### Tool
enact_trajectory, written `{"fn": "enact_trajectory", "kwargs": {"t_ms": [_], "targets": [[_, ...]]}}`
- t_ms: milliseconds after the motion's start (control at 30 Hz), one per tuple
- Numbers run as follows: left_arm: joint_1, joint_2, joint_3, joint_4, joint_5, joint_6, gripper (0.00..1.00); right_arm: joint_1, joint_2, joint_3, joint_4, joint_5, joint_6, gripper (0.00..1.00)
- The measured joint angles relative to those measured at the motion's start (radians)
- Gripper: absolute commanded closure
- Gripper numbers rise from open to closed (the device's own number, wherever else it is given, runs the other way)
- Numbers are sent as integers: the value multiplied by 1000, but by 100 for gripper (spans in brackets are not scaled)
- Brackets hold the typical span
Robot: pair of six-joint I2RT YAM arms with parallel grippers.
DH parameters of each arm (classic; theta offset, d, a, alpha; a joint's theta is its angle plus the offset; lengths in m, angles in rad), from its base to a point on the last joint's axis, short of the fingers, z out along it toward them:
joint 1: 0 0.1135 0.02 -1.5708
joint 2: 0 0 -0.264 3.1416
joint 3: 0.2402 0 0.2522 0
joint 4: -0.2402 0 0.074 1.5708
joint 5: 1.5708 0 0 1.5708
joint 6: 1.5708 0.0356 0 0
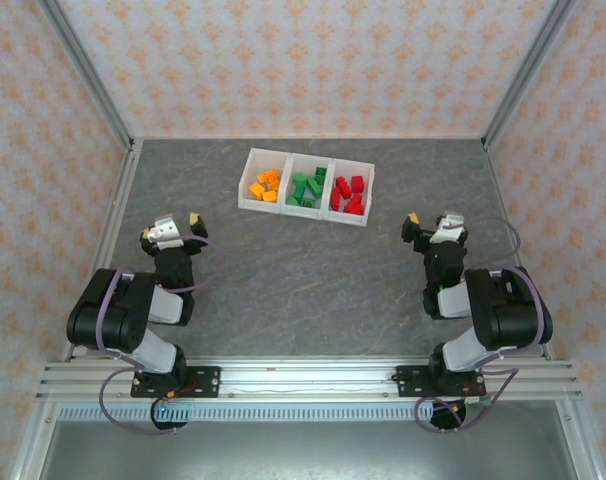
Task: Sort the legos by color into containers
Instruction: Reset both arms
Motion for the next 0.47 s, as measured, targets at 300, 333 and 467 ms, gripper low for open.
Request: {"fn": "enact_trajectory", "kwargs": {"t_ms": [300,333,467], "targets": [[-1,0,12,-27,-8,0,1,0,0,2,-45,-1,5,0],[-1,0,13,-29,-8,0,1,0,0,3,-48,0,5,0],[-1,0,13,-31,-7,0,1,0,0,6,-52,-1,5,0]]}}
